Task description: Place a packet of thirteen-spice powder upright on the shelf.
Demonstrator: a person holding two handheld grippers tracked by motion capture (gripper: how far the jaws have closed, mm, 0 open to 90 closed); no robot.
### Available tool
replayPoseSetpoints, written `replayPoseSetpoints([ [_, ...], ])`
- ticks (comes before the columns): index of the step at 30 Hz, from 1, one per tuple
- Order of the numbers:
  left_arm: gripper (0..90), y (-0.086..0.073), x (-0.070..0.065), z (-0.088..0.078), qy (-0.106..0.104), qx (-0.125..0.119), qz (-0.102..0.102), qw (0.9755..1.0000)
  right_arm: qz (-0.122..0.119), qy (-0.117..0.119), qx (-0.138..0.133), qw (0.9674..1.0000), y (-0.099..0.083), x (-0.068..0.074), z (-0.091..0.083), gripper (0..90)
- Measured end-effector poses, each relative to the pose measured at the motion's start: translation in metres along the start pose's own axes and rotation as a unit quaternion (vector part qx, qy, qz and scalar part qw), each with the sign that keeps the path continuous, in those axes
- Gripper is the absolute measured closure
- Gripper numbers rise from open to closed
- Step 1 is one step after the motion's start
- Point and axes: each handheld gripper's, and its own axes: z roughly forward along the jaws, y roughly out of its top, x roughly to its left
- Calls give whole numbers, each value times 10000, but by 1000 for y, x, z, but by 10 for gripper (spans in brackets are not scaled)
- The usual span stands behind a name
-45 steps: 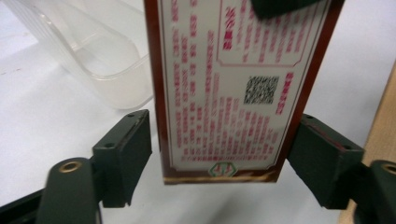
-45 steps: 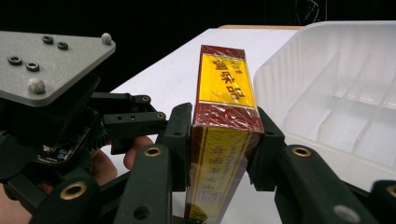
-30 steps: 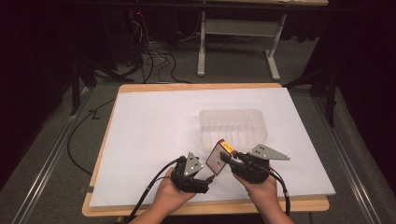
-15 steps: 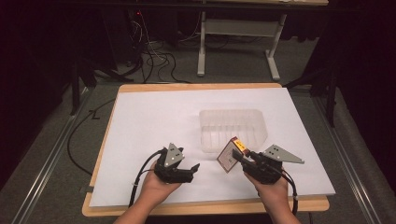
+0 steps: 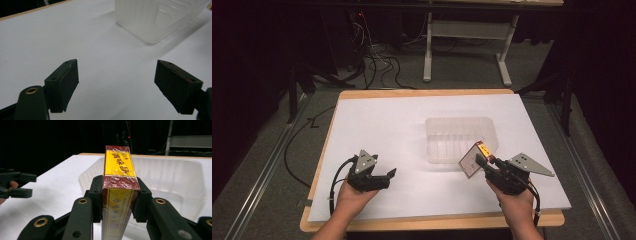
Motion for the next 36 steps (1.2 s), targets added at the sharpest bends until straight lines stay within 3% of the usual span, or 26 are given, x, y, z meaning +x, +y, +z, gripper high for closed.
replayPoseSetpoints([
  [3,180,0,1,-1,80,-21,-10,10000,18,-99,-33,9999,1,-3,-2,680],
  [6,181,1,-1,-4,120,-204,-47,9997,108,-241,-106,9996,3,-7,-4,679],
  [10,176,2,-8,1,55,-74,206,9997,130,-484,-142,9986,7,-7,-4,679],
  [17,176,3,-11,5,-44,8,273,9996,181,-857,-183,9960,19,-10,6,680],
  [26,178,4,-10,-4,-32,-199,180,9996,127,-1278,-170,9916,35,-18,20,680],
  [36,181,4,-11,-2,-72,-161,195,9997,83,-1661,-88,9860,51,-45,40,680],
])
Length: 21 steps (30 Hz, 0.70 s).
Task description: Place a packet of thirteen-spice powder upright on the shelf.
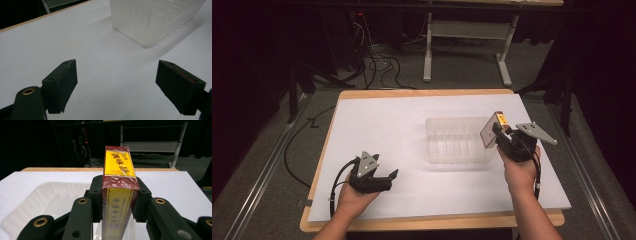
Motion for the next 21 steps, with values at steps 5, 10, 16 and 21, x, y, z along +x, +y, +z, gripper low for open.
replayPoseSetpoints([
  [5,183,0,0,-1,-10,8,-3,10000,-14,-128,42,9999,1,-5,9,680],
  [10,185,0,0,-1,-19,43,24,10000,-20,-212,104,9997,0,-7,20,680],
  [16,187,-1,1,0,-13,48,27,10000,-38,-274,154,9995,-1,-8,27,680],
  [21,188,-1,0,0,-14,65,45,10000,-46,-335,217,9992,-3,-9,31,679],
])
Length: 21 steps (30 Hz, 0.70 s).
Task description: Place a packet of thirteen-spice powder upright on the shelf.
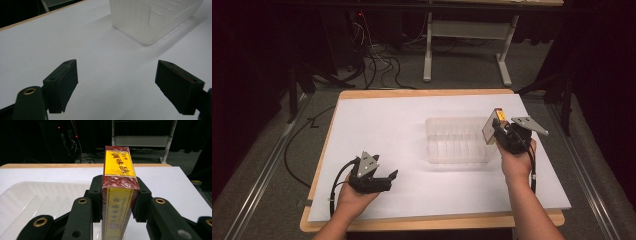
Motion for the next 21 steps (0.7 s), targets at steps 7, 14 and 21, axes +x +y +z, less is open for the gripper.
replayPoseSetpoints([
  [7,190,0,-1,1,-6,35,34,10000,40,0,106,9999,-6,0,7,679],
  [14,191,0,-1,1,-28,59,59,10000,36,-25,174,9998,-12,1,12,678],
  [21,192,-1,-2,2,-43,83,79,9999,59,-19,246,9997,-18,0,18,677],
])
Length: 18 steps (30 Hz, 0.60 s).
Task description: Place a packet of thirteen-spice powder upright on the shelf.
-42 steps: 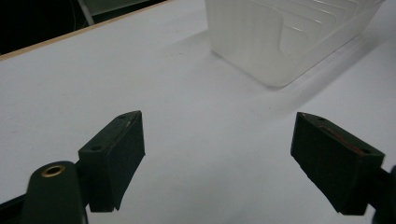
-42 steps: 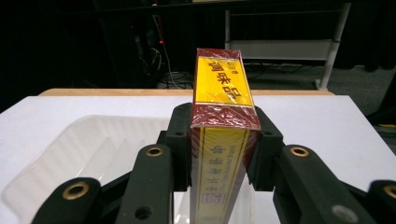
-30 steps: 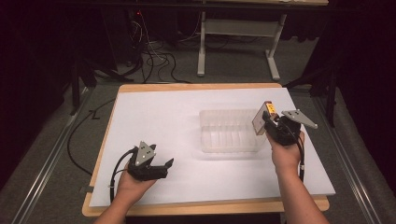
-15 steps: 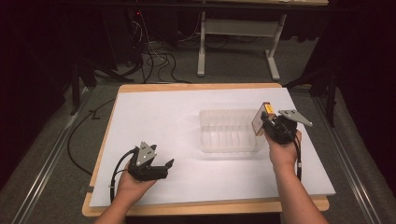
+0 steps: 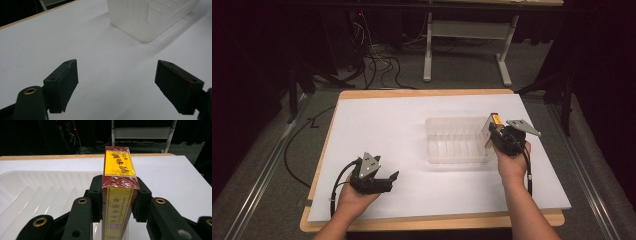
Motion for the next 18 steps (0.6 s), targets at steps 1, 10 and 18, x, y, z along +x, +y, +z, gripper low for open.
replayPoseSetpoints([
  [1,192,0,0,0,-2,0,-1,10000,26,0,11,10000,-1,0,1,677],
  [10,192,-1,-2,1,-29,8,14,10000,56,3,111,9999,-8,1,7,678],
  [18,193,-1,-2,2,-39,20,17,10000,39,9,143,9999,-11,1,8,676],
])
